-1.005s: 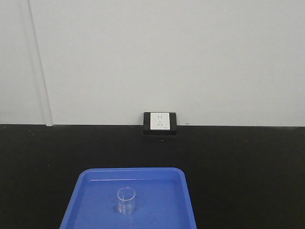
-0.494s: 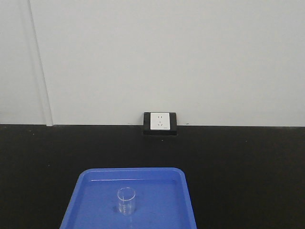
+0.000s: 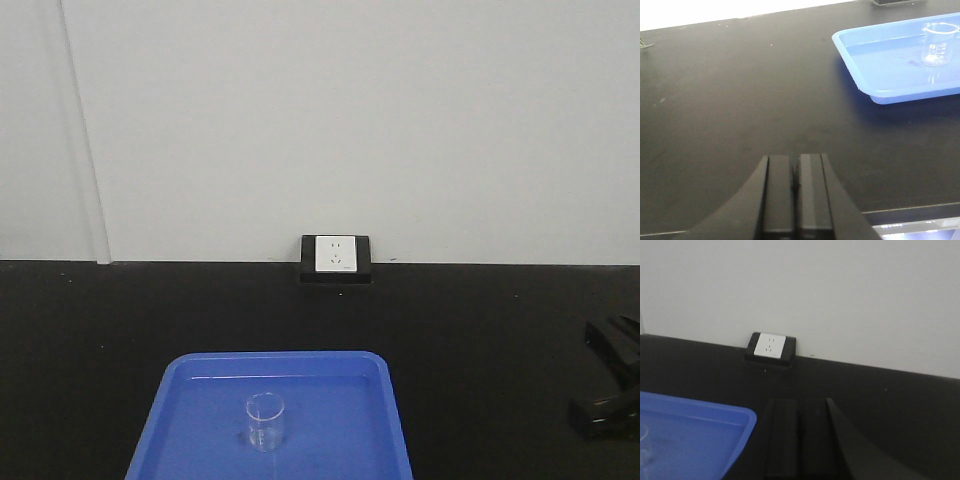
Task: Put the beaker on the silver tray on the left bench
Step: 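Move the right gripper toward the clear glass beaker in the blue tray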
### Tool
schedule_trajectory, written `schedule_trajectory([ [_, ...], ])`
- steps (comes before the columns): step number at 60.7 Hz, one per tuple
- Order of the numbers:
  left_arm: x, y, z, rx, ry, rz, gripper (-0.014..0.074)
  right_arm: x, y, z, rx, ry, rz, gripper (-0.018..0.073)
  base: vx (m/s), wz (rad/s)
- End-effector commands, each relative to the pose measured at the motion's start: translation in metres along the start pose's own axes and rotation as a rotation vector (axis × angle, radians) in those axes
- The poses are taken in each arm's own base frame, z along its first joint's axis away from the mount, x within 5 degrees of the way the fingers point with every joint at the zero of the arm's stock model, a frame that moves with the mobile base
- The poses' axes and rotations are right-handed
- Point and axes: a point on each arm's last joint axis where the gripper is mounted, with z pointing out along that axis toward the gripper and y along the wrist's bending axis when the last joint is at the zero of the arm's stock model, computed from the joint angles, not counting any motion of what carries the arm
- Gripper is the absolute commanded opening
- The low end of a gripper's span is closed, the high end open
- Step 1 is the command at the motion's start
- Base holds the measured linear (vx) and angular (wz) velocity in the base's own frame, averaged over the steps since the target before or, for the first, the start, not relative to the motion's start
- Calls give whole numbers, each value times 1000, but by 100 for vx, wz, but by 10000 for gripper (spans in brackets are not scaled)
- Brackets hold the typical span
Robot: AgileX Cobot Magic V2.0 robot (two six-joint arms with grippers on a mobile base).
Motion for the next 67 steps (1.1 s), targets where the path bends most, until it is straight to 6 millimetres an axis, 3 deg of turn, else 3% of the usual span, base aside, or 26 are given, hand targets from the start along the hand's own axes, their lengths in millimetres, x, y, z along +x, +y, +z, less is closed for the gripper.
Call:
schedule_trajectory([
  [1,-1,-1,2,7,-63,-2,1,-15,-1,9,2,-97,0,50,0,0],
  [10,-1,-1,2,7,-63,-2,1,-5,-1,21,0,-42,0,169,0,0],
  [23,-1,-1,2,7,-63,-2,1,13,0,39,-3,39,1,508,0,0],
  [32,-1,-1,2,7,-63,-2,1,20,1,50,-6,42,77,652,0,0],
  [41,-1,-1,2,7,-63,-2,1,43,7,71,-32,122,119,671,0,0],
  [49,-1,-1,2,7,-63,-2,1,76,48,93,-196,206,12,655,0,0],
  [60,-1,-1,2,7,-63,-2,1,108,104,112,-420,97,-15,652,0,0],
  [67,-1,-1,2,7,-63,-2,1,127,128,123,-490,30,40,650,0,0],
])
